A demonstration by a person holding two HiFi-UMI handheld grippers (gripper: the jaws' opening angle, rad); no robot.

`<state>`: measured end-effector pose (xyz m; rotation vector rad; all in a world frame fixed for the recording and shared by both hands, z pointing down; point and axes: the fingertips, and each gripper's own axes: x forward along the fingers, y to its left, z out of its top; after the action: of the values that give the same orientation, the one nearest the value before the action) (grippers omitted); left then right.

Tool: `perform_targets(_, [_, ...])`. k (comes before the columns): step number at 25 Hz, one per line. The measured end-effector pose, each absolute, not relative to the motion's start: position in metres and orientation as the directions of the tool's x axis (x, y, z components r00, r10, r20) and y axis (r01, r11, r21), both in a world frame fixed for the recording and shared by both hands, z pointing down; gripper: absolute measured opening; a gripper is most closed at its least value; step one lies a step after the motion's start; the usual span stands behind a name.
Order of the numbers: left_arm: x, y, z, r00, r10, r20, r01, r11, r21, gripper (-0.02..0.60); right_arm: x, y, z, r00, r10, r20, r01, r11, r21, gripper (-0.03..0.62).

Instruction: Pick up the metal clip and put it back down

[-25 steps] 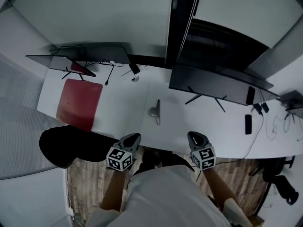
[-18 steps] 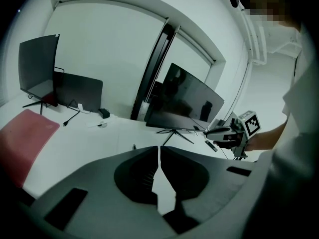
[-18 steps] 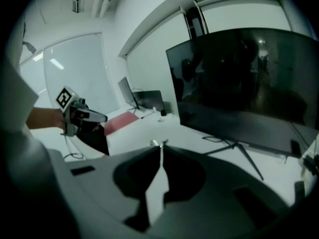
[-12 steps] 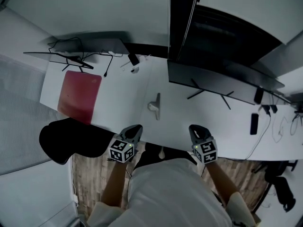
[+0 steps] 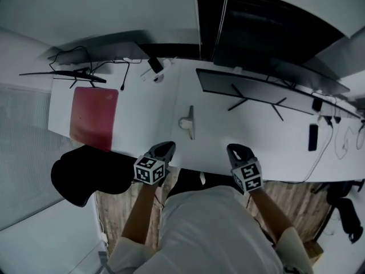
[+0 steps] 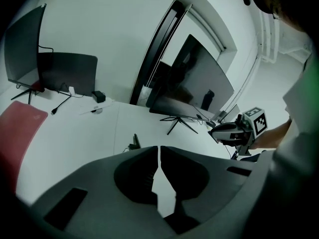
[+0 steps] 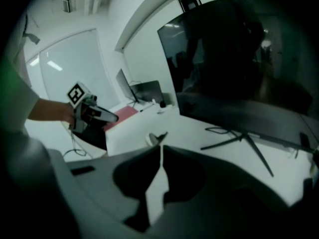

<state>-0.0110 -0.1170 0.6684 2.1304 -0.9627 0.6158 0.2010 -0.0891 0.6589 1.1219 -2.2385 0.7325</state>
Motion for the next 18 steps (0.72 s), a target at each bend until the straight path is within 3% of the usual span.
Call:
perform_targets(13, [-0.012, -0.157, 0.726, 0.68, -0.303, 0.668, -0.712, -0.493, 0.501, 0.048, 0.171, -0.105, 0.682, -0.456, -0.542, 0.706, -0.874, 0.424, -0.239, 0.037])
perform_targets(18, [-0.014, -0.163, 0.751, 0.691, -0.243, 0.681, -0.692, -0.493, 0.527, 0.075, 0.151, -0.109, 0.694, -0.452, -0.52, 0.725, -0.874, 0.422, -0.242, 0.037])
